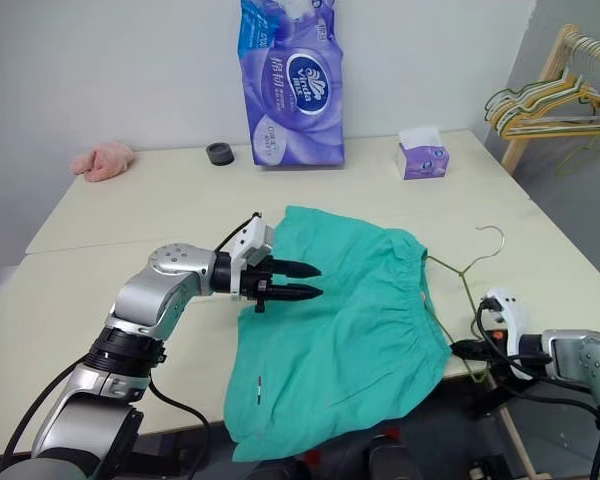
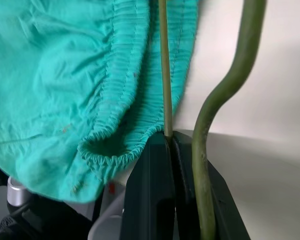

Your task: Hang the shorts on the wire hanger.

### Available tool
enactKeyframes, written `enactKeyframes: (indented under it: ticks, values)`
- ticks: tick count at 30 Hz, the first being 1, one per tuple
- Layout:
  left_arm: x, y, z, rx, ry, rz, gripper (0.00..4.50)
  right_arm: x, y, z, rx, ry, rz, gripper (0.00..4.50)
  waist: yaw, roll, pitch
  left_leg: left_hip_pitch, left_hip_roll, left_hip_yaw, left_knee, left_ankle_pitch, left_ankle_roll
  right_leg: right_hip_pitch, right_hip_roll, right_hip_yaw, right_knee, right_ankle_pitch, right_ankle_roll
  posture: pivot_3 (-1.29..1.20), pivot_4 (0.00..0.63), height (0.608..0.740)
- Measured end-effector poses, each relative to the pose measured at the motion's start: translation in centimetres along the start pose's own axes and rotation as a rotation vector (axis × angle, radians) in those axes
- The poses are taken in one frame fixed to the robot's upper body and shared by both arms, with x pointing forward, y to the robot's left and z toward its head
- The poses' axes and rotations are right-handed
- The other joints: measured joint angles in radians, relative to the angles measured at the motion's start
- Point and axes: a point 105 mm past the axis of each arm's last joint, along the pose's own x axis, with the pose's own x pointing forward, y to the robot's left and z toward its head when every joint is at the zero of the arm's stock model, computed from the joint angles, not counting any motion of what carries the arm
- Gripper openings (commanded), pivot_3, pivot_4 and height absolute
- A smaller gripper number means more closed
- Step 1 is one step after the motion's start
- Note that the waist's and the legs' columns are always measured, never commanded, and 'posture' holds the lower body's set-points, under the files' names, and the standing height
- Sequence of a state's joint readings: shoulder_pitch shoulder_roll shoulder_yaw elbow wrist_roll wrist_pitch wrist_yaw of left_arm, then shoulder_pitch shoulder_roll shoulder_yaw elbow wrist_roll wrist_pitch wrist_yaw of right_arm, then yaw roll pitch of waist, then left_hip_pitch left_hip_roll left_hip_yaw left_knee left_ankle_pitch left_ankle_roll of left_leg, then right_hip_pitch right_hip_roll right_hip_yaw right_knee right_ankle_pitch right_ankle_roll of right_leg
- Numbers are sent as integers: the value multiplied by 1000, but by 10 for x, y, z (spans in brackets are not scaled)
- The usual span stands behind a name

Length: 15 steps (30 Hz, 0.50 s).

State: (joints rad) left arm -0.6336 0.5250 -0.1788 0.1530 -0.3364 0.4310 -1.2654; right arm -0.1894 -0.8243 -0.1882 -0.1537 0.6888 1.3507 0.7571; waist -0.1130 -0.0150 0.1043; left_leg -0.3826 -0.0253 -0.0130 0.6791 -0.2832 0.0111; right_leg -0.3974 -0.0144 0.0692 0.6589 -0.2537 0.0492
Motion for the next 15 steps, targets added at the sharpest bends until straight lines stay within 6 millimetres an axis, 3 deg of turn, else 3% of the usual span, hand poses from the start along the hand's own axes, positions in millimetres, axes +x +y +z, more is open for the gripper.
enactKeyframes:
  ticks: [8, 15]
  values:
    - [-2, 9, 6, -6, -36, 56, 2053, 6, 5, 25, -95, -41, 9, 0, -1, 0, 0, 0, 0, 0, 0, 0, 0, 0, 0, 0, 0, 1, -1, -167, 72, 740]
    - [-5, 24, 14, -12, -80, 144, 2053, 19, 11, 27, -238, -34, -12, 0, 0, 0, 0, -1, 0, 0, 0, 0, 0, -1, 0, 0, 0, 1, -1, -166, 68, 740]
